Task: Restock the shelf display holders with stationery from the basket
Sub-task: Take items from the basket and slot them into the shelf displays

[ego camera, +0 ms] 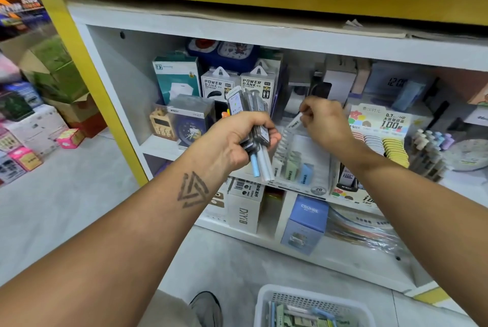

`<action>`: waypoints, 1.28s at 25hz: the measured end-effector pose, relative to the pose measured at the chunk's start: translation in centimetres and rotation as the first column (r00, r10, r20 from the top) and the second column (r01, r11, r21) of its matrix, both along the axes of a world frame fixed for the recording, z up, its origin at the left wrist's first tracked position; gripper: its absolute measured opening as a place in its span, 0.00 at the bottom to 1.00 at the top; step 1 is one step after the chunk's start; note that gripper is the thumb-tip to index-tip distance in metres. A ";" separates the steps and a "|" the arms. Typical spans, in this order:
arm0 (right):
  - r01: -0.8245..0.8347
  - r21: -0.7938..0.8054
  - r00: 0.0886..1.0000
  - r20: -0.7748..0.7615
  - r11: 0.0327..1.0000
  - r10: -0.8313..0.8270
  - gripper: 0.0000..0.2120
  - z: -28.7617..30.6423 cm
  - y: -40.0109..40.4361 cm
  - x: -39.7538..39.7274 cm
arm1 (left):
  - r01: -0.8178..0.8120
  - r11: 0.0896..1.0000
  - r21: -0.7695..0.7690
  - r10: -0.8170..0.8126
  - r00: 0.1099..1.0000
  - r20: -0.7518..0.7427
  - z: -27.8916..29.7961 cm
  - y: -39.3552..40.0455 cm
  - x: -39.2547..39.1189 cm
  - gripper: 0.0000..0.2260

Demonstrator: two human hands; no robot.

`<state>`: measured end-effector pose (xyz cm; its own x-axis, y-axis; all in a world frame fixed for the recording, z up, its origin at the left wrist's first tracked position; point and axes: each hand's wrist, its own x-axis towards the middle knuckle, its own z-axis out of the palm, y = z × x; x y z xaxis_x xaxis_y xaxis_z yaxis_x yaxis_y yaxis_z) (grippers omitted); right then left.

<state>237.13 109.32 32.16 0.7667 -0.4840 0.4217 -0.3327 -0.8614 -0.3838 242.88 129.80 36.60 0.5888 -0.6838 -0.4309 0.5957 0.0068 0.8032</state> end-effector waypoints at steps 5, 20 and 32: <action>-0.072 0.033 0.991 -0.107 0.997 0.076 0.05 -0.3 0.2 0.6 | -0.011 1.000 0.005 0.011 1.000 -0.020 0.2 0.1 -0.1 0.05; -0.247 0.823 0.967 0.245 0.512 0.071 0.11 4.7 2.4 -3.6 | 0.204 0.979 -0.024 -0.203 0.979 0.026 0.8 -1.7 -2.9 0.06; -0.232 0.901 0.934 0.312 0.366 -0.176 0.07 6.4 -0.7 -15.5 | 0.354 0.935 -0.014 -0.352 0.934 0.062 1.3 -7.7 -10.2 0.10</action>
